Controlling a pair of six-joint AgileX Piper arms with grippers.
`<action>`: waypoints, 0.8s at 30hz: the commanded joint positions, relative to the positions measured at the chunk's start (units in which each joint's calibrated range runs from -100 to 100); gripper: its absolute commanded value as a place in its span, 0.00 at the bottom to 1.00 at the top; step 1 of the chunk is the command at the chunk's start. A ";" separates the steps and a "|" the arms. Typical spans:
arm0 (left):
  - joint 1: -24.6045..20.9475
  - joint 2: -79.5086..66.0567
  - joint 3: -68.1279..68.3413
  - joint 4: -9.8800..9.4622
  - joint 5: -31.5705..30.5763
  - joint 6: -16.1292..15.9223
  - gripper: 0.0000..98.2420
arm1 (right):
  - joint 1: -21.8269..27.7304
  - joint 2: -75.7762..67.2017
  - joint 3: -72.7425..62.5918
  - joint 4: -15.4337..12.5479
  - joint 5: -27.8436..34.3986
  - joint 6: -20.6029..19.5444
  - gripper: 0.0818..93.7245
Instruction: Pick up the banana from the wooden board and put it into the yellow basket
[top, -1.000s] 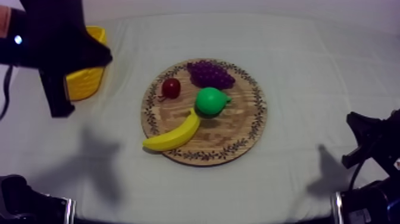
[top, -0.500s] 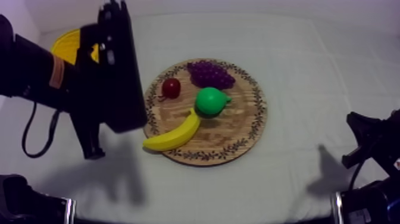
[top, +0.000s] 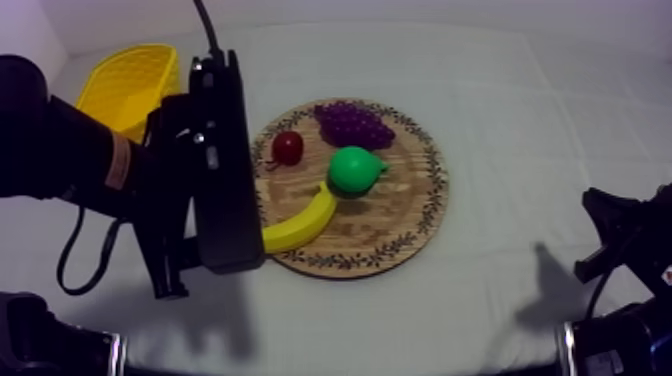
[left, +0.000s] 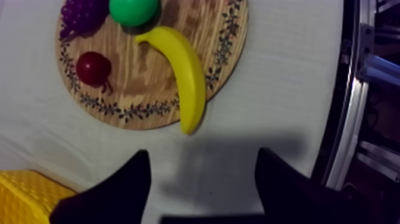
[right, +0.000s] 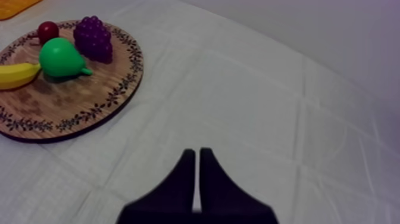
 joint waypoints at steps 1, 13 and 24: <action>0.18 0.65 0.16 -0.05 -0.34 0.12 0.65 | -0.03 -0.04 -0.03 -0.02 -0.01 -0.18 0.00; 1.84 14.58 -5.27 1.71 -4.15 4.72 0.66 | 0.04 -0.04 -0.03 -0.02 -0.01 -0.18 0.00; 1.23 31.33 -13.95 2.14 -7.92 10.30 0.65 | 0.05 -0.04 -0.03 -0.02 -0.01 -0.18 0.00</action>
